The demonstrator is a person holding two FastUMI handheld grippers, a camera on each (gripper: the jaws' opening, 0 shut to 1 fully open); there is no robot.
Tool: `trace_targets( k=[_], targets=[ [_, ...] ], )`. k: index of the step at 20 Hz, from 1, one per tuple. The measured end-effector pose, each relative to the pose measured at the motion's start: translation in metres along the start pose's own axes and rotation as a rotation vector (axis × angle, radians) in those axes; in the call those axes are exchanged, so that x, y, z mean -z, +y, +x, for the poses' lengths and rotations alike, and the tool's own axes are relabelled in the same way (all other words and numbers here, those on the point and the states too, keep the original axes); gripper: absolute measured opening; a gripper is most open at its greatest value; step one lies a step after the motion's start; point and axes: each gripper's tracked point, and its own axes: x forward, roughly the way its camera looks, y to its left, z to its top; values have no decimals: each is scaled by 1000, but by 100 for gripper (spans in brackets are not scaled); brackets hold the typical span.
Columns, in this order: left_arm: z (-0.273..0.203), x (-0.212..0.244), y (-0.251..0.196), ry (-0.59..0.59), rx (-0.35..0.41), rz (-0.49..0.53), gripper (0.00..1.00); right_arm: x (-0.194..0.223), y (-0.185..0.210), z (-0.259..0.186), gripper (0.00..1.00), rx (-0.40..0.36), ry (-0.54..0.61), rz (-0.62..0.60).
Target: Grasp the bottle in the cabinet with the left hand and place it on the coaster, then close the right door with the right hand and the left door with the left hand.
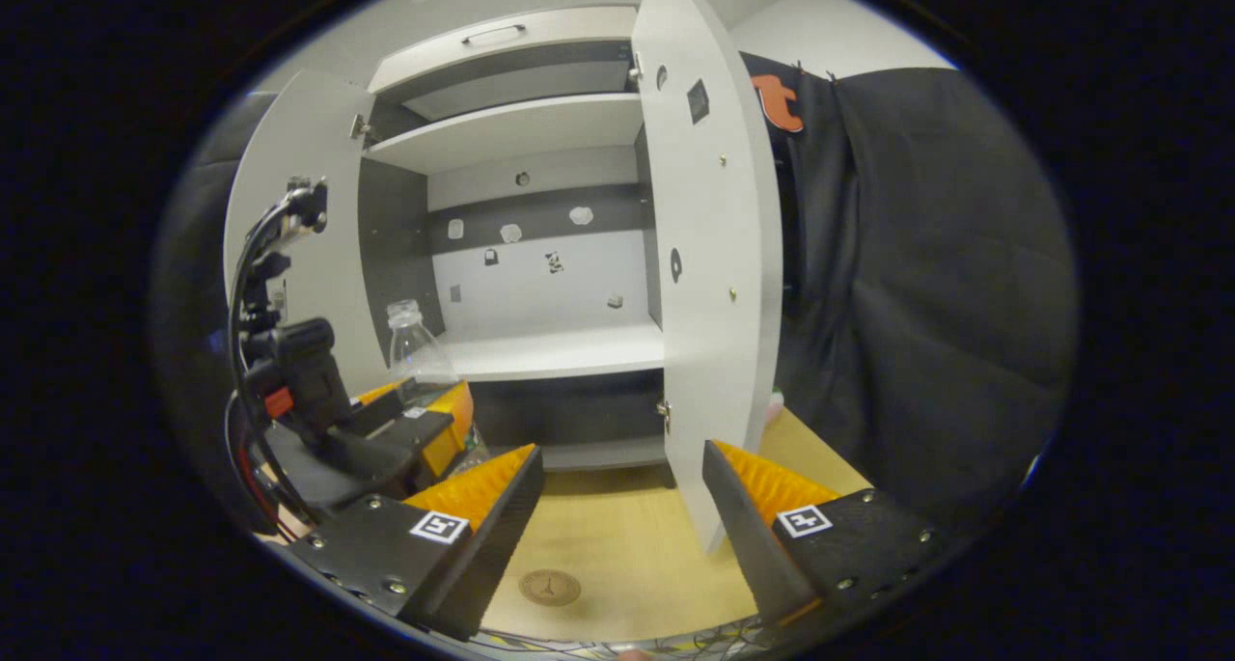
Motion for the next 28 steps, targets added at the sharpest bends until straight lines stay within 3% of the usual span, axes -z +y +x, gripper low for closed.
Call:
trace_targets(
  k=[7,13,19,28],
  targets=[
    [-32,110,-27,149,43,-11,82,39,-17,-15,100,23,88,-15],
    [-50,184,-40,187,80,-3,82,98,-27,-17,100,31,221,-42],
    [-46,213,-49,193,116,22,82,124,-31,-22,100,32,283,-42],
    [-41,229,-46,240,83,-9,82,138,-38,-21,100,39,330,-42]
  ],
)
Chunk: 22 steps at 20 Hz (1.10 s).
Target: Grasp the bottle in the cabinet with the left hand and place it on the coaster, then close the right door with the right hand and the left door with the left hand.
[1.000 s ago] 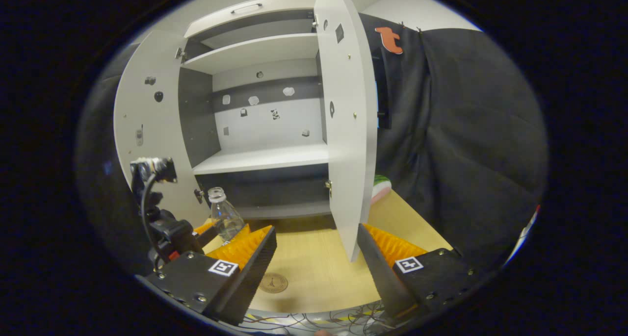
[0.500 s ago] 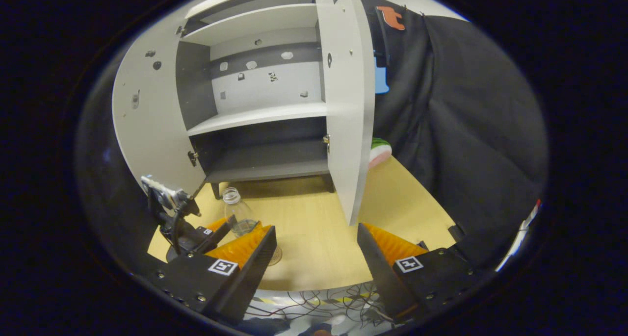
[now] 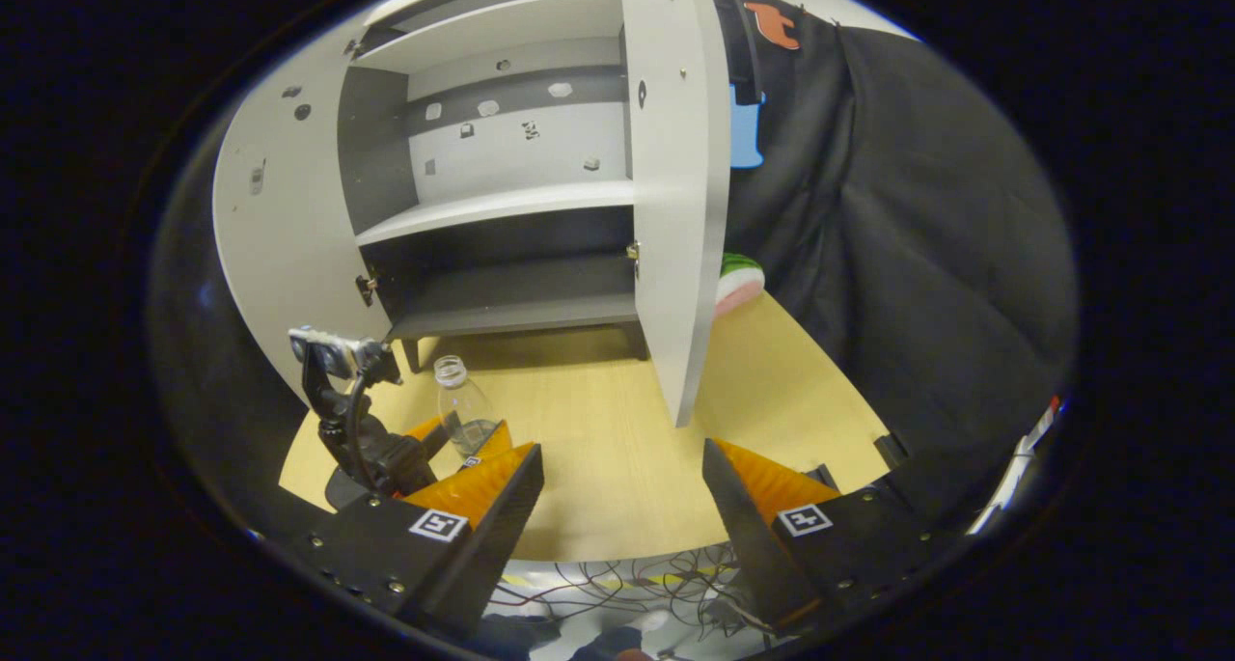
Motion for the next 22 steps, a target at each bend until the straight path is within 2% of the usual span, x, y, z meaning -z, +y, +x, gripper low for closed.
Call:
trace_targets(
  k=[9,13,18,21,22],
  targets=[
    [-11,7,4,28,-29,-7,84,2,3,-2,99,-30,18,9],
    [-15,16,5,64,-33,14,84,4,1,-4,98,-38,23,14],
    [-16,9,4,52,-41,71,85,11,2,-6,100,-56,41,29],
    [-17,-3,1,19,-37,83,99,19,3,-10,100,-67,58,24],
    [-18,-8,-1,9,-35,87,99,19,2,-12,100,-68,56,24]
  ],
)
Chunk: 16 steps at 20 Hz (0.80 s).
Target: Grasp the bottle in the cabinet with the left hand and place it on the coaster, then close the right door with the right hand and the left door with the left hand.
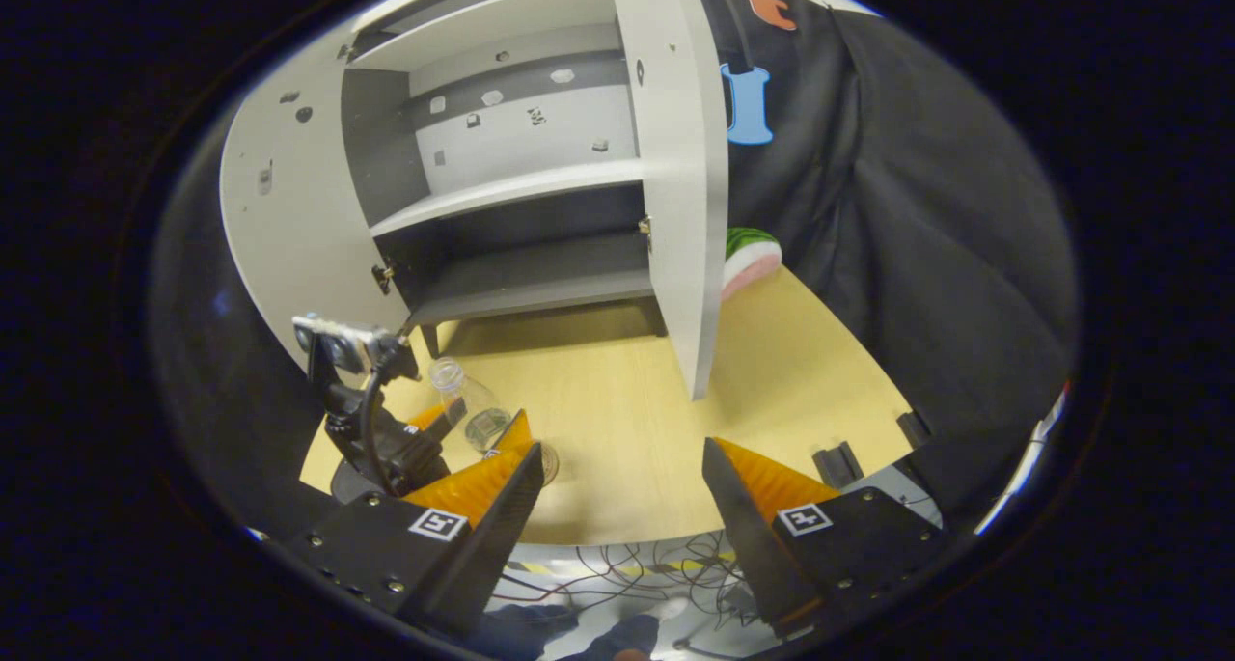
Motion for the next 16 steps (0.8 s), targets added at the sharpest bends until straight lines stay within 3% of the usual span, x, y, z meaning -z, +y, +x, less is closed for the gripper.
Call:
trace_targets(
  k=[6,16],
  targets=[
    [-9,-52,2,-82,-14,17,99,-28,-7,-14,100,-11,-81,35],
    [-53,-185,10,-280,-24,1,98,-149,-48,-53,98,-21,-365,61]
  ],
)
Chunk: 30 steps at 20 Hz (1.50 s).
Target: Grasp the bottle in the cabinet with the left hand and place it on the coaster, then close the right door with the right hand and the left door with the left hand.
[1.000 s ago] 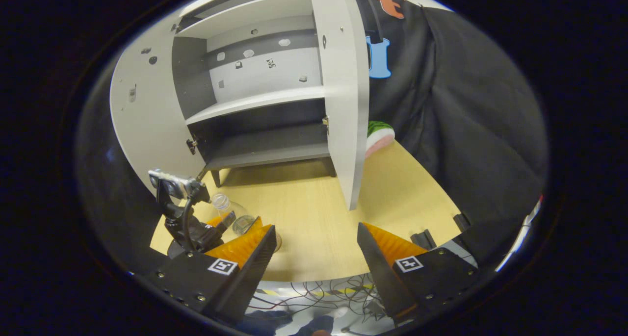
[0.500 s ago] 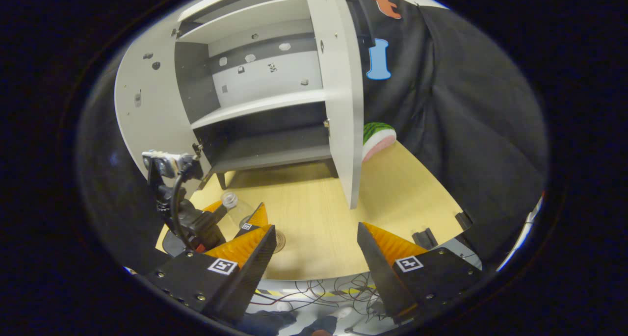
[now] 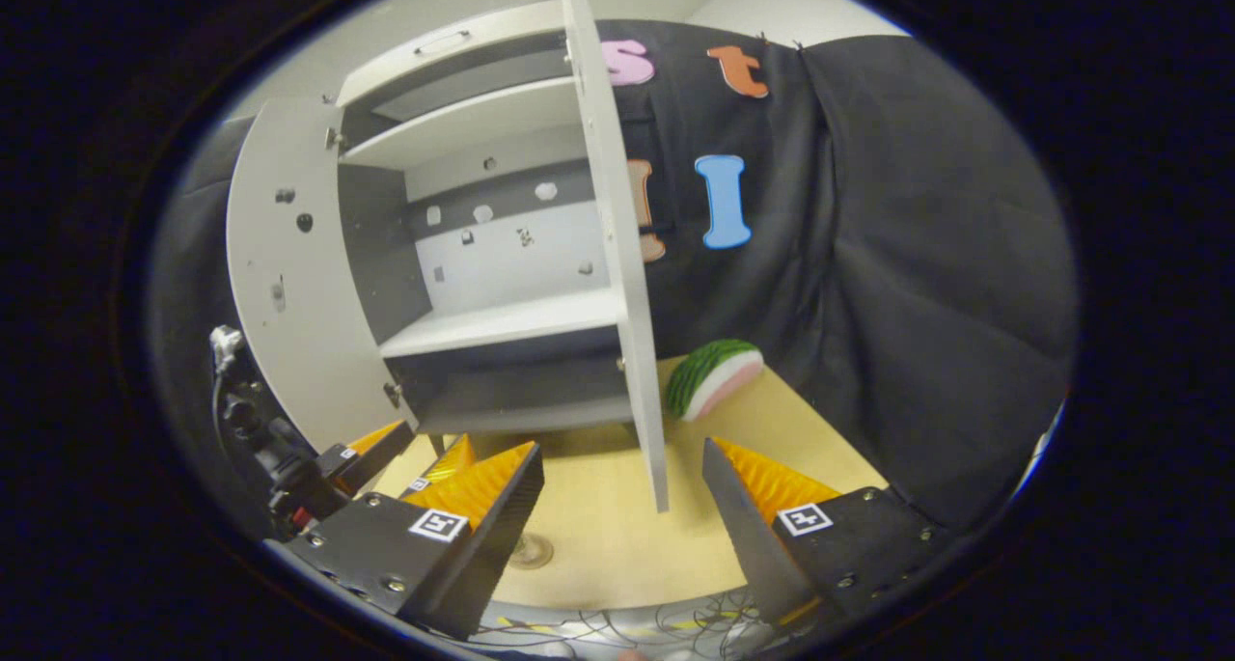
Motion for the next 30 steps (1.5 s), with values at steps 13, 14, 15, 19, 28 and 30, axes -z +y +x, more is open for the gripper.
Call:
trace_targets(
  k=[13,14,15,19,28,30],
  targets=[
    [-44,-55,90,-7,-195,-102,97,-119,-59,65,100,-34,-184,-35],
    [-47,-51,93,5,-207,-105,96,-120,-58,73,100,-48,-180,-37],
    [-49,-47,95,17,-216,-102,96,-120,-57,78,100,-56,-177,-39],
    [-57,-35,102,50,-240,-109,96,-123,-49,90,96,-86,-167,-78],
    [-60,-18,115,99,-263,-120,96,-118,-22,91,98,-155,-173,-81],
    [-61,-21,115,88,-258,-128,96,-115,-7,93,98,-194,-167,-69]
  ],
)
